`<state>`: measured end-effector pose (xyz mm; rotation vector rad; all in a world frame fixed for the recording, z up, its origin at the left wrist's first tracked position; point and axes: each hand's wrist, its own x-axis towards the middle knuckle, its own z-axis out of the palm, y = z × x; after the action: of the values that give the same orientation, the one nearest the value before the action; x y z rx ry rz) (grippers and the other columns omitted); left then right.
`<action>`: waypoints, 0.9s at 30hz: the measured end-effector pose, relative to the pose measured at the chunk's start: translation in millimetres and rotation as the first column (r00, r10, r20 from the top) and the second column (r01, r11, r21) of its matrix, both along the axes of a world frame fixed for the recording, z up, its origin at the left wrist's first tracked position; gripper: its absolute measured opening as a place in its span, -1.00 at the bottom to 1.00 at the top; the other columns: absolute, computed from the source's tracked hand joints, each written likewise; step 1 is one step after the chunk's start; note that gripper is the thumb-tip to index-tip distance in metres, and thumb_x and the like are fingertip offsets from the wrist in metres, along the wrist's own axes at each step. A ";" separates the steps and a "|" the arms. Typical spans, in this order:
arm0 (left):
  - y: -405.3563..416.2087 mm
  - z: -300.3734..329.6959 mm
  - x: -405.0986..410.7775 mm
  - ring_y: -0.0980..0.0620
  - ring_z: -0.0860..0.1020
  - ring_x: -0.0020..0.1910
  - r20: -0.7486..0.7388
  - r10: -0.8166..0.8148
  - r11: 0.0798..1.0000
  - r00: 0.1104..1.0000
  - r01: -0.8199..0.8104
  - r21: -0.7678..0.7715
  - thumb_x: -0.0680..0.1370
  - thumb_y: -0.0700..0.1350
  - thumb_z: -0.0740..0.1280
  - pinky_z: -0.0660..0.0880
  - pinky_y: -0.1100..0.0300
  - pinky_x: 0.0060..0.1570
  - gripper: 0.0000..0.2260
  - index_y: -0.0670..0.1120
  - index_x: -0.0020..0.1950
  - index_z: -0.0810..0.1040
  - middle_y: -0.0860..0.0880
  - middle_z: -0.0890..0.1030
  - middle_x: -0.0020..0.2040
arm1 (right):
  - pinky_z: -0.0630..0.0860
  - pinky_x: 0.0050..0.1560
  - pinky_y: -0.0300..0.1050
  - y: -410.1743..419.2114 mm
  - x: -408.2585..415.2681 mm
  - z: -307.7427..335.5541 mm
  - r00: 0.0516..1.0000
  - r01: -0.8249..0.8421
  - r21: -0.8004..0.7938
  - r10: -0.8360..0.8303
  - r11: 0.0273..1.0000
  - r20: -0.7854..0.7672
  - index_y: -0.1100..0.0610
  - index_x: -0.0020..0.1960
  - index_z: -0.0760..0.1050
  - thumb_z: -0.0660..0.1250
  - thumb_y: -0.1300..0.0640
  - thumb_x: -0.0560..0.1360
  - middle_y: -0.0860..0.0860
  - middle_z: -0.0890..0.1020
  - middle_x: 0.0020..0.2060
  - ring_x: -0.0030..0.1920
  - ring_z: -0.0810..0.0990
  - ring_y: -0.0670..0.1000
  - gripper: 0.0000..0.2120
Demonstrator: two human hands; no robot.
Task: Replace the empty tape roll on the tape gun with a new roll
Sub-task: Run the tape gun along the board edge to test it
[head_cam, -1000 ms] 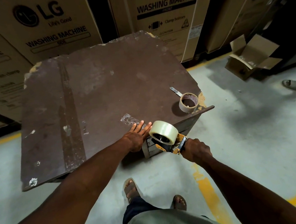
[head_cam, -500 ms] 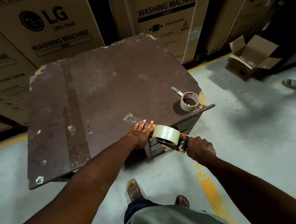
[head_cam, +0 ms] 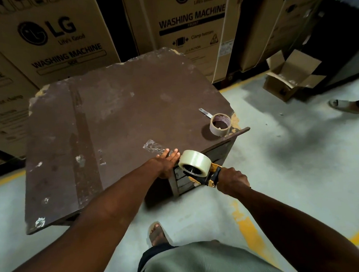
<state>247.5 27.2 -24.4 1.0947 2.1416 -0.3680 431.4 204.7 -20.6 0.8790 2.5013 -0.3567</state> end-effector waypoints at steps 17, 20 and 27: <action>1.6 -2.1 3.3 -0.14 -0.29 0.59 0.040 0.031 1.000 0.999 -0.032 0.001 0.53 -0.36 0.14 -0.08 -0.15 0.53 -0.20 -0.04 0.62 -0.26 0.01 -0.34 0.61 | 0.34 -0.38 -0.18 53.9 115.1 -13.1 0.988 0.135 -0.147 -0.121 0.980 0.099 0.08 -0.01 0.45 0.27 -0.02 0.56 0.05 0.57 -0.17 -0.25 0.49 0.04 -0.84; 1.2 -1.2 2.8 -0.14 -0.29 0.59 0.047 0.044 0.999 0.998 -0.044 0.005 0.53 -0.36 0.16 -0.07 -0.16 0.53 -0.19 -0.04 0.62 -0.27 0.01 -0.34 0.61 | 0.31 -0.43 -0.19 59.5 102.7 -7.0 0.989 0.145 -0.176 -0.142 0.974 0.027 0.10 -0.10 0.47 0.30 0.00 0.54 0.04 0.58 -0.25 -0.31 0.50 0.00 -0.84; 0.7 -5.2 1.9 -0.13 -0.28 0.59 0.047 0.053 0.998 0.998 -0.054 0.026 0.52 -0.37 0.16 -0.06 -0.15 0.53 -0.18 -0.03 0.62 -0.26 0.02 -0.34 0.61 | 0.43 -0.43 -0.13 65.8 91.1 -12.6 0.938 0.259 -0.414 -0.330 0.872 -0.107 0.19 -0.29 0.54 0.38 0.07 0.45 0.04 0.54 -0.51 -0.52 0.50 0.03 -0.78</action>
<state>249.4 27.9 -29.6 1.0493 2.1360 -0.2867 522.5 270.5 -33.2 1.0952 2.3125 -1.0446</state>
